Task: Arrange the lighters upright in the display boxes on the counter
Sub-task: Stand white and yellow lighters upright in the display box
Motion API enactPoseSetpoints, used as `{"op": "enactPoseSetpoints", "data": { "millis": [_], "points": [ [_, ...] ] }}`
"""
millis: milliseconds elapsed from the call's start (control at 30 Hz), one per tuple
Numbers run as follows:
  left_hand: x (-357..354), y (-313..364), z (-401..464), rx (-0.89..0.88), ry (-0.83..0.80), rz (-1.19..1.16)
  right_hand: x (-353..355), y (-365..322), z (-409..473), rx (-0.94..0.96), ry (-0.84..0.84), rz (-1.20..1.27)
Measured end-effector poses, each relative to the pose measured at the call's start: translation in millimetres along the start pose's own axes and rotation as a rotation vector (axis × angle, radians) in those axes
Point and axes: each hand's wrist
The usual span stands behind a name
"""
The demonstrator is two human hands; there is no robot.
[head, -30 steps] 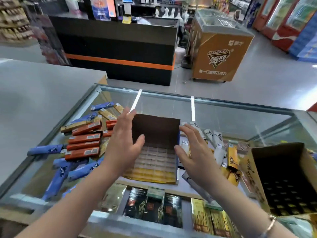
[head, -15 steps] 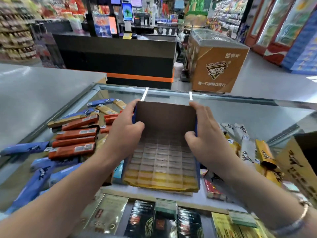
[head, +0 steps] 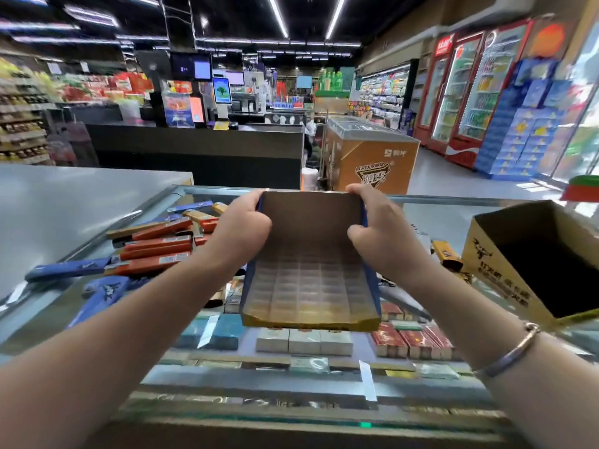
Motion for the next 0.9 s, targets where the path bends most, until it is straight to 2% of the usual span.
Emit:
{"op": "enactPoseSetpoints", "data": {
  "millis": [467,567,700,900],
  "points": [
    [11,-22,15,0.069,-0.025,-0.087,0,10,7,0.078,0.072,0.040],
    [10,-23,14,0.095,-0.021,-0.099,25,27,15,-0.019,0.144,-0.172],
    [7,-20,13,0.098,0.019,-0.042,42,50,12,-0.283,-0.214,-0.400],
    [-3,-13,21,0.144,0.053,0.050,27,50,14,-0.322,-0.506,-0.620]
  ]
}}
Point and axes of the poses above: each hand's wrist, its own z-axis towards the middle knuckle, its own x-axis out of the back of the hand, y = z × x, and after that the axes turned 5 degrees about x, right-handed
